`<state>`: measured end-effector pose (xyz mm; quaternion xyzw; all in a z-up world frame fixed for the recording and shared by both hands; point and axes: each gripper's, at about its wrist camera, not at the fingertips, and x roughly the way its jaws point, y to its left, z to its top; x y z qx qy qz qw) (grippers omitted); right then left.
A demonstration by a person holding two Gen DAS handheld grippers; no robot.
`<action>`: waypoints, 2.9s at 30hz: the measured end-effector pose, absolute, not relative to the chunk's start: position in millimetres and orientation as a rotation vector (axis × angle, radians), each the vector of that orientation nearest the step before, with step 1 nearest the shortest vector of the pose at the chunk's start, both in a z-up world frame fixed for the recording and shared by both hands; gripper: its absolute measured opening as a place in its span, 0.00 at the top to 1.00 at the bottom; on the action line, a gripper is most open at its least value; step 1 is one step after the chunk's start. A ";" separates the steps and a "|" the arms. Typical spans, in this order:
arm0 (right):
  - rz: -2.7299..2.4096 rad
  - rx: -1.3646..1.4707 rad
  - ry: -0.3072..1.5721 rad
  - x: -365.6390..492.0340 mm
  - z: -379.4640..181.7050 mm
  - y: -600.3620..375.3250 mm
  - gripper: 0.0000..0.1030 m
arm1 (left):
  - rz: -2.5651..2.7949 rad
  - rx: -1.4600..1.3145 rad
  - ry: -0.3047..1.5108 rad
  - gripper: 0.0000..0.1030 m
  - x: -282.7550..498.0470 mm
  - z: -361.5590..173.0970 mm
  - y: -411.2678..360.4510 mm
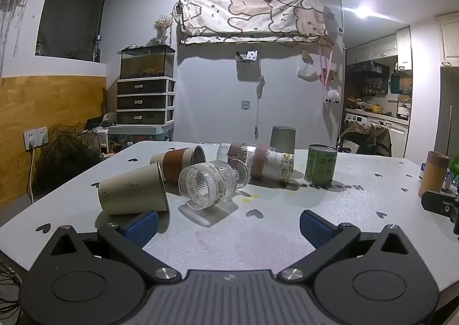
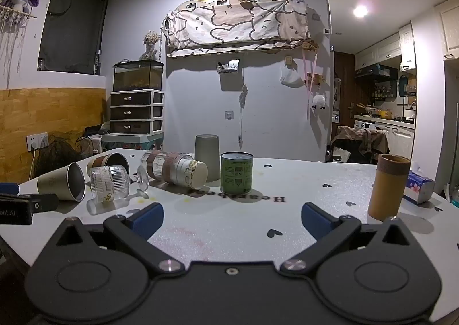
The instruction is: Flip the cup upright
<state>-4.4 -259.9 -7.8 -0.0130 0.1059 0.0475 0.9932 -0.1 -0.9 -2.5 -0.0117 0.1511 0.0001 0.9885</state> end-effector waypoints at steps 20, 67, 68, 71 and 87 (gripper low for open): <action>0.089 -0.020 0.214 -5.1 -8.6 -260.5 0.00 | -0.005 -0.020 0.307 0.00 -1.3 0.2 -6.6; 0.087 -0.015 0.214 -7.0 -8.1 -261.2 0.00 | -0.007 -0.016 0.307 0.00 3.5 -4.4 -8.9; 0.087 -0.015 0.214 -7.1 -8.0 -261.2 0.00 | -0.008 -0.016 0.307 0.00 3.1 -4.2 -7.9; 0.087 -0.015 0.214 -7.2 -8.0 -261.1 0.00 | -0.009 -0.015 0.307 0.00 3.8 -4.5 -9.0; 0.070 -0.002 0.201 -20.4 -9.4 -280.2 0.00 | -0.111 -0.058 0.267 0.00 80.5 35.5 -57.1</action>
